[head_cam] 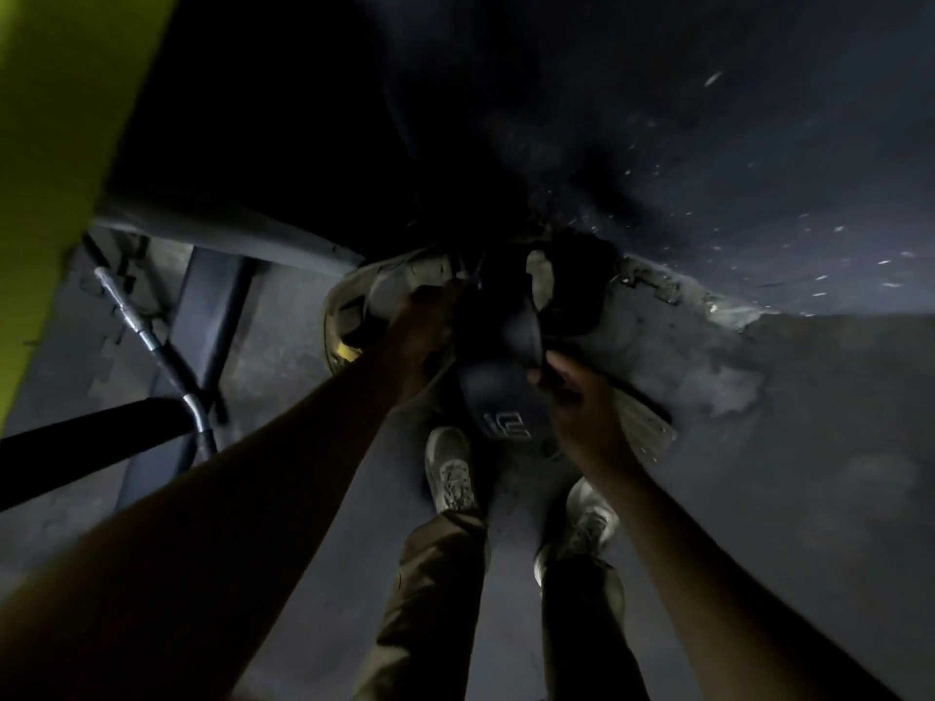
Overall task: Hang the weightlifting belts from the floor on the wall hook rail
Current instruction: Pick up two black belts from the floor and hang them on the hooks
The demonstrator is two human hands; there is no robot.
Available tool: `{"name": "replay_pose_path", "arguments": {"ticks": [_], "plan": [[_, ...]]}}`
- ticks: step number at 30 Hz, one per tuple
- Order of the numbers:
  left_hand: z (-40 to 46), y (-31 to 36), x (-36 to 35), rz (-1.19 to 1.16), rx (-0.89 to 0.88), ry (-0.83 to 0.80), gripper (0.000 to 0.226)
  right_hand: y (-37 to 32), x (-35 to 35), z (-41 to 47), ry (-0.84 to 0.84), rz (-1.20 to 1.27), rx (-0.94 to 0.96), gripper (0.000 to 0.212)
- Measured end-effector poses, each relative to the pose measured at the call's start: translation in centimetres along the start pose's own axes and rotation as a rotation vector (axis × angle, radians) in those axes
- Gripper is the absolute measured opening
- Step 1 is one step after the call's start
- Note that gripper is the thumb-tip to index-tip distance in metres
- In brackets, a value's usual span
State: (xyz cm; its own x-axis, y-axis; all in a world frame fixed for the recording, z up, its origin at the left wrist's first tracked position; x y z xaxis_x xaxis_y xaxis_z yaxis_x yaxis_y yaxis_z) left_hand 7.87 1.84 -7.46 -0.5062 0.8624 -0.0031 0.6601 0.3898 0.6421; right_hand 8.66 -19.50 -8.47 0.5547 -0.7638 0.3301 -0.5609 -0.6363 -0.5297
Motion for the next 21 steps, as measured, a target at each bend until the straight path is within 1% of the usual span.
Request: {"name": "replay_pose_path", "arguments": {"ticks": [1,3,4,6,7,10,12,13,15,17,19,20,21], "plan": [[-1.0,1.2,-1.0,-0.022,0.003,-0.048,0.025,-0.1,1.2,-1.4,-0.035,0.04,-0.013,0.03],[-3.1,3.2,-3.1,-0.044,-0.01,-0.094,0.038,-0.6,3.2,-4.0,-0.084,0.145,-0.059,0.016],[-4.2,4.1,-4.1,-0.023,-0.024,-0.093,0.041,-0.9,4.2,-5.1,-0.078,0.198,-0.089,0.015],[-6.7,5.8,-5.7,0.014,-0.077,-0.075,0.042,-1.9,6.1,-7.5,-0.04,0.261,-0.108,0.009],[-8.1,6.5,-6.4,0.017,-0.097,-0.091,0.042,-2.6,6.9,-8.7,-0.03,0.296,-0.126,0.016],[-13.0,8.5,-7.6,0.065,-0.179,-0.172,0.045,-5.6,9.2,-12.9,-0.07,0.469,-0.191,0.035],[-16.9,9.6,-8.2,0.104,-0.284,-0.243,0.035,-7.3,10.9,-15.0,-0.012,0.56,-0.298,0.045],[-19.0,10.0,-8.5,0.129,-0.339,-0.286,0.03,-8.0,11.8,-16.0,-0.02,0.606,-0.365,0.058],[-23.7,10.5,-8.6,0.147,-0.426,-0.376,0.023,-9.9,13.6,-18.5,-0.137,0.756,-0.428,0.074],[-28.5,10.7,-8.6,0.121,-0.481,-0.463,0.024,-12.3,15.6,-21.7,-0.282,0.864,-0.408,0.083],[-33.6,11.2,-8.7,0.146,-0.533,-0.541,0.03,-14.8,17.8,-25.5,-0.384,0.863,-0.337,0.092],[-36.1,11.4,-9.0,0.178,-0.568,-0.575,0.032,-16.1,19.0,-27.5,-0.394,0.857,-0.285,0.09],[-38.7,11.7,-9.5,0.207,-0.608,-0.599,0.032,-17.3,20.3,-29.6,-0.385,0.849,-0.234,0.082]]}}
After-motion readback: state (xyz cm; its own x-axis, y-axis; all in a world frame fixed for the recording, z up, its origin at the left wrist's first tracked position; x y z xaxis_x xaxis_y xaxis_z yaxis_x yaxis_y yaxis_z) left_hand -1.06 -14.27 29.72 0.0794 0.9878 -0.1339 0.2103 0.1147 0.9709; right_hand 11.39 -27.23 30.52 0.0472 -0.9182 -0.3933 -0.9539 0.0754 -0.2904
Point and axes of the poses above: each hand's wrist, its own z-axis towards the middle knuckle, its own x-axis out of the back of the hand, y = z × x, the point moved 3 cm from there along z, towards the middle knuckle, and after that the axes turned 15 degrees about -x, right-handed, at the moved point
